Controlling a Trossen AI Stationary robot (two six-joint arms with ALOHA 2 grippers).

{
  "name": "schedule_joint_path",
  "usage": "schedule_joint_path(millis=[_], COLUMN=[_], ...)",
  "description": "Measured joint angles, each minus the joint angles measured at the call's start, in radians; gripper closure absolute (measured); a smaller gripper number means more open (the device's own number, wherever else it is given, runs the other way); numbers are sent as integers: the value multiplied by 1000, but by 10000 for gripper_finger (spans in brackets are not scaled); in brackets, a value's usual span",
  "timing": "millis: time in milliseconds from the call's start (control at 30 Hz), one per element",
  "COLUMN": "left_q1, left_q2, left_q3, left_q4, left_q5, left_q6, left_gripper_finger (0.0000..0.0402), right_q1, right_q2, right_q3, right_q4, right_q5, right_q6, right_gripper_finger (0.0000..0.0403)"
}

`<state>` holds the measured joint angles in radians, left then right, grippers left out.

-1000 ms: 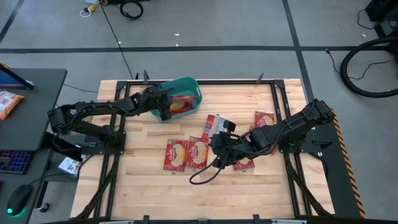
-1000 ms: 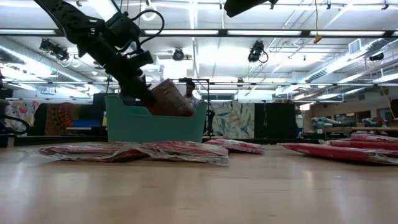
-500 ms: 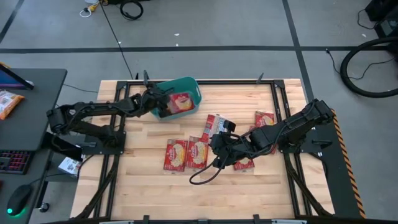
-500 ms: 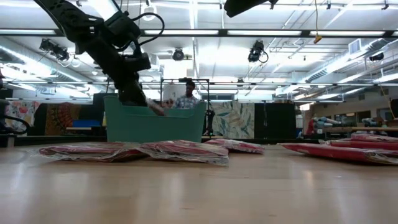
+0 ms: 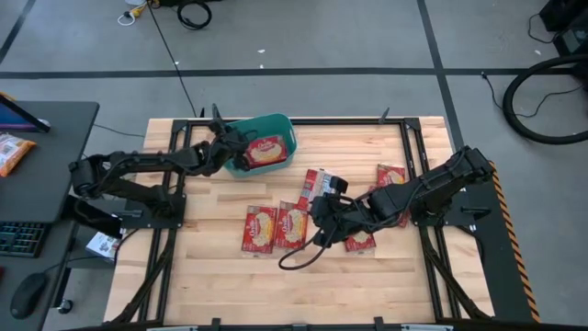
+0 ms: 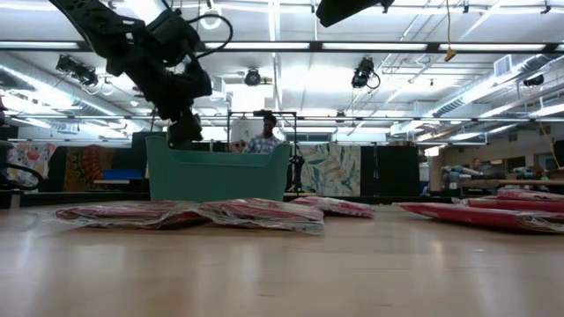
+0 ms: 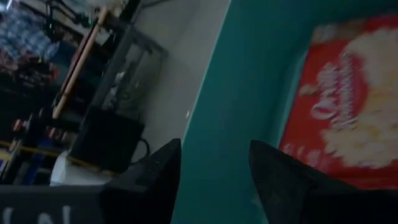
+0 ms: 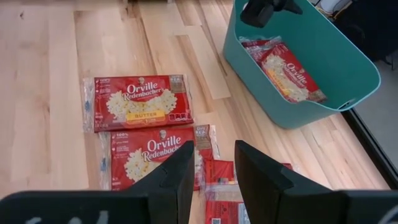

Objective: Sort popcorn bags into baskets
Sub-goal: Put the red popcorn bag into the green bin

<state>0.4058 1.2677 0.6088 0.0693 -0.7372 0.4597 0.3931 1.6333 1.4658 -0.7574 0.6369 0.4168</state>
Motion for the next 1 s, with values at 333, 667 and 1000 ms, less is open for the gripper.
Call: schedule_joint_path(millis=[333,667,1000], left_q1=[-121,-259,-375], left_q2=[-103,-101,-58], left_q3=[0,-1,0], left_q4=[46,-81,-69], left_q5=[328,872,872], left_q6=[0,-185,-268], left_gripper_finger=[209,209,209], right_q1=[-3,-7,-29], right_q2=[0,1,1], right_q3=[-8,-160,-314], right_q4=[1,103,272], right_q5=[-1,-19,-140], right_q6=[5,-4,-47], right_gripper_finger=[283,283,283])
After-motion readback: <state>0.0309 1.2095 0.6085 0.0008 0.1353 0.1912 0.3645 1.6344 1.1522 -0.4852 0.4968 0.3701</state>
